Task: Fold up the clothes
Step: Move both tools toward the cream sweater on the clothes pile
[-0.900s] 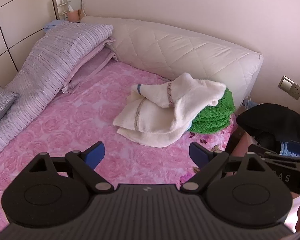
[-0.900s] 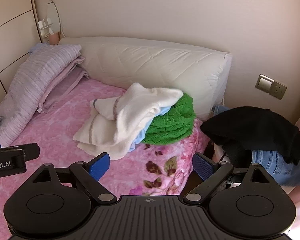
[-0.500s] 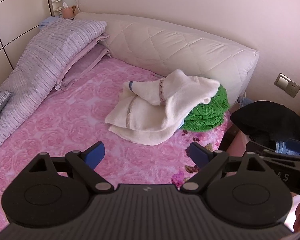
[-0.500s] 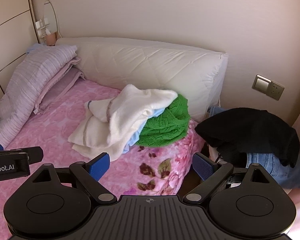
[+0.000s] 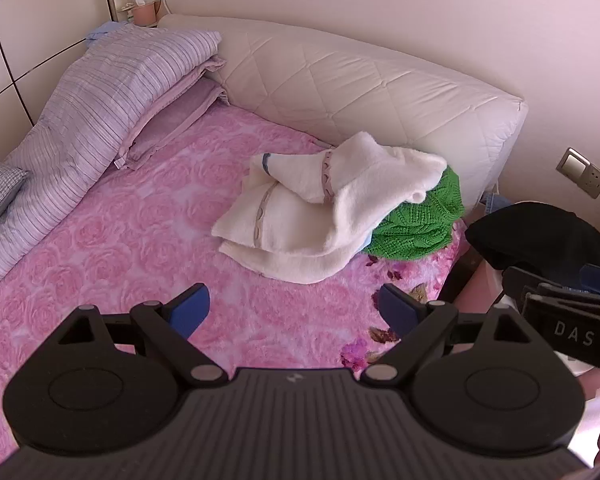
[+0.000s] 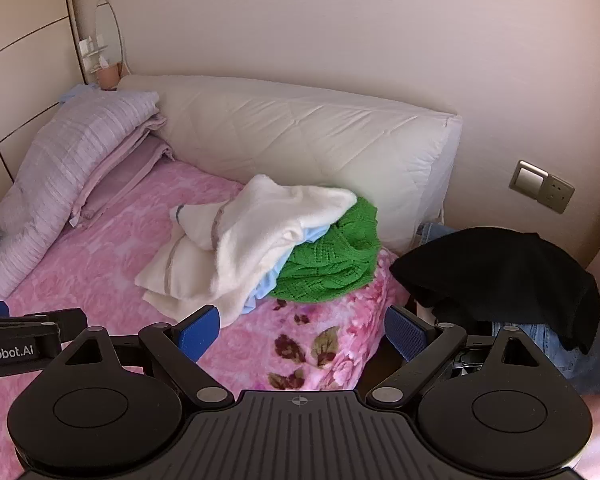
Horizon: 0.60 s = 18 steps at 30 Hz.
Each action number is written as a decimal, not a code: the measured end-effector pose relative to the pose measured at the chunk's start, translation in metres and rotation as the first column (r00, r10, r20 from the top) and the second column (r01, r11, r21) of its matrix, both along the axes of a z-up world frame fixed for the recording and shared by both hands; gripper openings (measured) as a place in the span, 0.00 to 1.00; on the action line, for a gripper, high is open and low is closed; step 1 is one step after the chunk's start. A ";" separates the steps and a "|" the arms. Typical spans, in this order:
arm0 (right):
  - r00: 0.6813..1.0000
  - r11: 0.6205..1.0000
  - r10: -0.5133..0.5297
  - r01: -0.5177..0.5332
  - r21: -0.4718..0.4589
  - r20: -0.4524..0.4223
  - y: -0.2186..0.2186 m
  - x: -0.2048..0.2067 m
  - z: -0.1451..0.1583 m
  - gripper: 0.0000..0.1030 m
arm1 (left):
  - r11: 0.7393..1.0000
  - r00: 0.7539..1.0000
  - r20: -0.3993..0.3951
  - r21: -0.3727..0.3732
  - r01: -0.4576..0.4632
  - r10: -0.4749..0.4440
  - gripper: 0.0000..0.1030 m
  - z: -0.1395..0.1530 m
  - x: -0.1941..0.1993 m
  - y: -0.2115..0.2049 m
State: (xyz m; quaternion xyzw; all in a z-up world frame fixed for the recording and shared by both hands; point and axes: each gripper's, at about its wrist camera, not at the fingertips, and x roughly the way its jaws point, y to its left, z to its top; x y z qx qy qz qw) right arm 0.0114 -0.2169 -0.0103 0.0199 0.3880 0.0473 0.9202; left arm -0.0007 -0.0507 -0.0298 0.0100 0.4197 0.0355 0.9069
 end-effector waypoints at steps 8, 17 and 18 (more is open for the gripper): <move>1.000 1.000 0.021 -0.021 0.002 0.003 -0.004 0.008 0.002 0.90 | 1.000 1.000 0.000 0.000 -0.015 0.015 0.87 0.006 0.006 -0.001; 0.999 0.999 0.035 -0.035 0.004 0.000 -0.016 0.013 0.000 0.90 | 1.000 1.000 -0.009 -0.009 -0.025 0.024 0.87 0.011 0.012 -0.007; 0.999 0.999 0.037 -0.037 0.005 0.000 -0.018 0.013 0.000 0.90 | 1.000 1.000 -0.010 -0.011 -0.025 0.025 0.87 0.011 0.012 -0.008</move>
